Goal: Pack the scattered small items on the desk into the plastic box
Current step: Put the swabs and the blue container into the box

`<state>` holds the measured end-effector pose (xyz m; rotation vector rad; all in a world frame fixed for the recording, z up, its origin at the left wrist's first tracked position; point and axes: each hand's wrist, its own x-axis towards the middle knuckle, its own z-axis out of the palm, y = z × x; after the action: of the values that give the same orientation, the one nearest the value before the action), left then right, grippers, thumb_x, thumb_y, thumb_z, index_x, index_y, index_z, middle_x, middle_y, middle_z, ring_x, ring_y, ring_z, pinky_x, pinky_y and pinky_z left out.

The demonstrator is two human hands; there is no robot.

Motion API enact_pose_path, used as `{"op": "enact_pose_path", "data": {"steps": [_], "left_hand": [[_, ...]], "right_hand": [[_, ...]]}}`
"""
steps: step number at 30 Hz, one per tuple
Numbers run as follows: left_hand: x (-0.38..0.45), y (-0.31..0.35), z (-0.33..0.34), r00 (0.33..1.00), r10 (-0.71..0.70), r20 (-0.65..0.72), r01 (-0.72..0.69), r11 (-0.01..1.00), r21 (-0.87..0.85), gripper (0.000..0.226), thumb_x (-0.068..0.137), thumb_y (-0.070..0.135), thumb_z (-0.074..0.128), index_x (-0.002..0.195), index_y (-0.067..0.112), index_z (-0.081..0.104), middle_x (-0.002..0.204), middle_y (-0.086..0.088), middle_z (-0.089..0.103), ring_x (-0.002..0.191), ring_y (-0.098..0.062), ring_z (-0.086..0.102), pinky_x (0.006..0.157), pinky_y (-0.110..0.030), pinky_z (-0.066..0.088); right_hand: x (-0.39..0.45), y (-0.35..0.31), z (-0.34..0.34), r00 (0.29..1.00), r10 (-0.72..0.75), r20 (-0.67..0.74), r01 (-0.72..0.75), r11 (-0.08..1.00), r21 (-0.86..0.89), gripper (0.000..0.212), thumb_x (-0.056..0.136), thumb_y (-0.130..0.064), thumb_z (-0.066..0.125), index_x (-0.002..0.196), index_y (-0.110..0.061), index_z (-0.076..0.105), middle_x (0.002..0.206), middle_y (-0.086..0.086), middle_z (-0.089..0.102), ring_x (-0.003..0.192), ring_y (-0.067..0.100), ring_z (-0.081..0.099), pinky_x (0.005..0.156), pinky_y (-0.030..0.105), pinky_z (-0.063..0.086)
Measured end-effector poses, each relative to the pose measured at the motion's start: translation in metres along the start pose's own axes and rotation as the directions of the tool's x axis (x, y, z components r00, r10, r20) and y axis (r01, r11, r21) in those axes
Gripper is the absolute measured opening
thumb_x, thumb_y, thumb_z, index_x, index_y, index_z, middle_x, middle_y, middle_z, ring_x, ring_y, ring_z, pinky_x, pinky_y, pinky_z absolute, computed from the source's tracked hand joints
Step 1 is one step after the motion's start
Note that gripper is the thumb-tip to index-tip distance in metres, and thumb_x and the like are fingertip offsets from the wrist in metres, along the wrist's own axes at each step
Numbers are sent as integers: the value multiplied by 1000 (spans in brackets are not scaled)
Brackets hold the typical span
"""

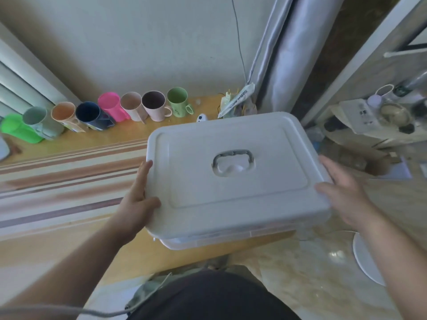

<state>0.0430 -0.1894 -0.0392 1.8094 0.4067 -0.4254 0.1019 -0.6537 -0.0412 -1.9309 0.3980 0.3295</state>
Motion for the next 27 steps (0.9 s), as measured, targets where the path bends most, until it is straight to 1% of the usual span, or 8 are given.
{"op": "enact_pose_path", "data": {"steps": [5,7,9,10,15,22,25,27], "left_hand": [[-22,-29,21,999,26,44,-32,991,127,104,83,-4,55,153,63,19,160,46,-4,157,-4,1,126,-55,20],[-31,-39,28,1000,-29,-3,29,994,104,104,84,1,56,149,70,13,166,27,18,155,-16,24,121,-56,31],[-38,-45,37,989,-101,-112,113,988,104,99,86,13,56,139,81,7,144,-1,58,124,-31,58,104,-54,47],[-40,-49,42,980,-112,-162,130,985,111,94,90,17,56,134,83,5,133,-3,64,112,-32,62,95,-49,49],[-41,-52,63,963,-107,-247,141,982,124,58,107,42,44,156,54,14,139,6,56,112,-31,58,87,-40,46],[-23,-50,51,963,-50,-264,126,953,277,62,105,46,44,160,34,19,119,-8,67,86,-30,64,66,-40,49],[-16,-44,43,963,1,-269,92,939,330,63,105,43,47,160,35,18,116,-4,63,85,-30,63,70,-43,52],[-9,-38,38,966,23,-259,93,900,426,69,104,39,48,162,34,11,127,-7,52,100,-32,57,80,-44,48]], "right_hand": [[-19,38,7,994,74,-87,-79,995,-57,77,93,-3,62,157,-41,41,146,-12,55,129,16,55,98,36,44],[-26,50,13,991,89,-101,-93,995,-41,74,98,-13,64,157,-46,36,151,-15,50,135,15,51,102,34,42],[-29,54,17,984,116,-133,-124,991,-50,68,103,-26,61,160,-45,29,154,-15,47,140,17,48,106,36,39],[-28,55,19,979,133,-156,-149,984,-95,65,105,-32,57,162,-41,27,155,-12,47,142,21,47,106,38,38],[-21,46,23,986,15,-165,-87,894,-440,65,107,-39,47,166,-27,21,164,11,42,145,37,45,111,48,39],[-13,48,25,991,-72,-116,-9,815,-580,72,105,-37,50,166,-28,13,144,23,58,121,45,59,85,44,44],[-13,45,31,995,-74,-71,10,761,-648,79,103,-48,48,166,-24,8,147,21,49,126,42,53,86,45,44],[-13,41,33,994,-101,-51,31,676,-736,83,100,-60,44,165,-25,7,153,16,34,133,41,42,93,50,47]]}}
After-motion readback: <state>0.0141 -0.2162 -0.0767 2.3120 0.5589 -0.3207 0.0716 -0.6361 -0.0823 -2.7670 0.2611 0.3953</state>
